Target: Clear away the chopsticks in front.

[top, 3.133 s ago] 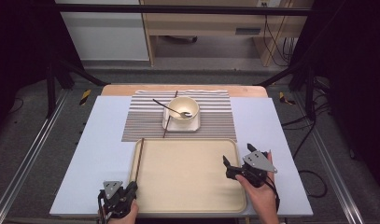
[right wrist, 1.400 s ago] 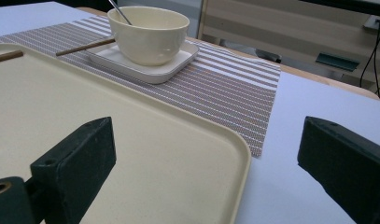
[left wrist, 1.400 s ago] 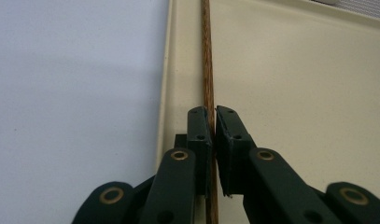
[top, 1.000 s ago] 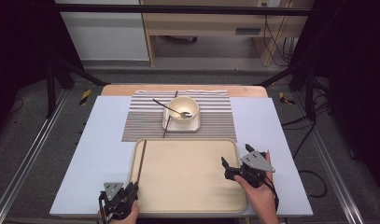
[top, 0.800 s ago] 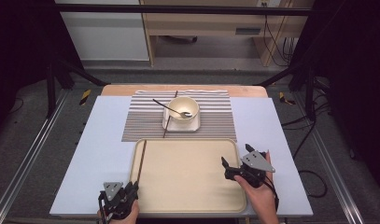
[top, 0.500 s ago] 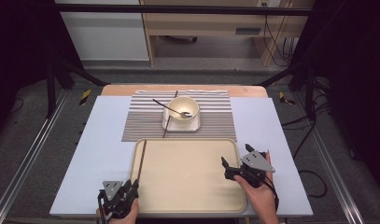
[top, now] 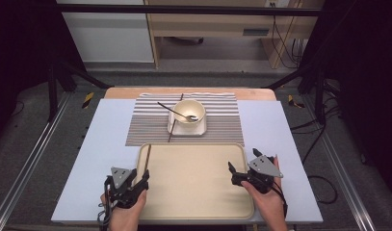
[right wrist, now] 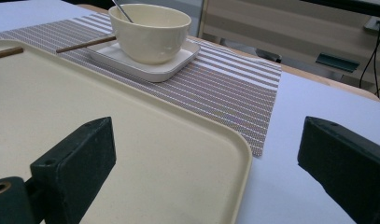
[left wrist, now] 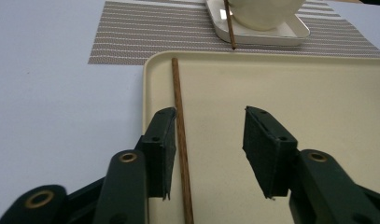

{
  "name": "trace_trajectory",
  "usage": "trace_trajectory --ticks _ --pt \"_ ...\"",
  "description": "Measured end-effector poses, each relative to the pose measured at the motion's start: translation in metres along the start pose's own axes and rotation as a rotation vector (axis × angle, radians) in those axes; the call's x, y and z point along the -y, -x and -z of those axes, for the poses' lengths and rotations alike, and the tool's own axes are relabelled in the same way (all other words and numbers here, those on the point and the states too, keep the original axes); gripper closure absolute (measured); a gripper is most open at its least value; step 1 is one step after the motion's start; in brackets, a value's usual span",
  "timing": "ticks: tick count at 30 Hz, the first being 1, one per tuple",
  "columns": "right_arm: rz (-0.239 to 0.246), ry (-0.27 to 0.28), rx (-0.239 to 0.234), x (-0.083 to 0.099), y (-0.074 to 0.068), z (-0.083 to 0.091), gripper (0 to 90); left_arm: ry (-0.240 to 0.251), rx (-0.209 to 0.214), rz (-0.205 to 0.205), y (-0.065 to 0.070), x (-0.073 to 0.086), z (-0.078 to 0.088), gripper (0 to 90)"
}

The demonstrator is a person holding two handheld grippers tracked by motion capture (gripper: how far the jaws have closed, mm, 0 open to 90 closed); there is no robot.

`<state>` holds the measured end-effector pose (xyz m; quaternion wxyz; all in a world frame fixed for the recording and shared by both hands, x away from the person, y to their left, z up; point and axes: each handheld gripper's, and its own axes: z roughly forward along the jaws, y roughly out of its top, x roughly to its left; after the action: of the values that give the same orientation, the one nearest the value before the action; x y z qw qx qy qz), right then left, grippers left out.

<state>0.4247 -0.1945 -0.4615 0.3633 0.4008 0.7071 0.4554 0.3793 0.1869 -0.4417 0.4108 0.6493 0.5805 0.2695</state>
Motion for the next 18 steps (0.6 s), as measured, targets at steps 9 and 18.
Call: trace_trajectory --ticks 9,18 --pt "0.009 -0.003 0.003 0.000 -0.001 -0.001 4.2 -0.011 0.047 -0.109 0.006 -0.029 -0.015 41.0" --pt "0.011 -0.004 0.006 0.000 0.001 -0.001 4.2 0.005 0.136 -0.219 0.018 -0.060 -0.033 27.1"
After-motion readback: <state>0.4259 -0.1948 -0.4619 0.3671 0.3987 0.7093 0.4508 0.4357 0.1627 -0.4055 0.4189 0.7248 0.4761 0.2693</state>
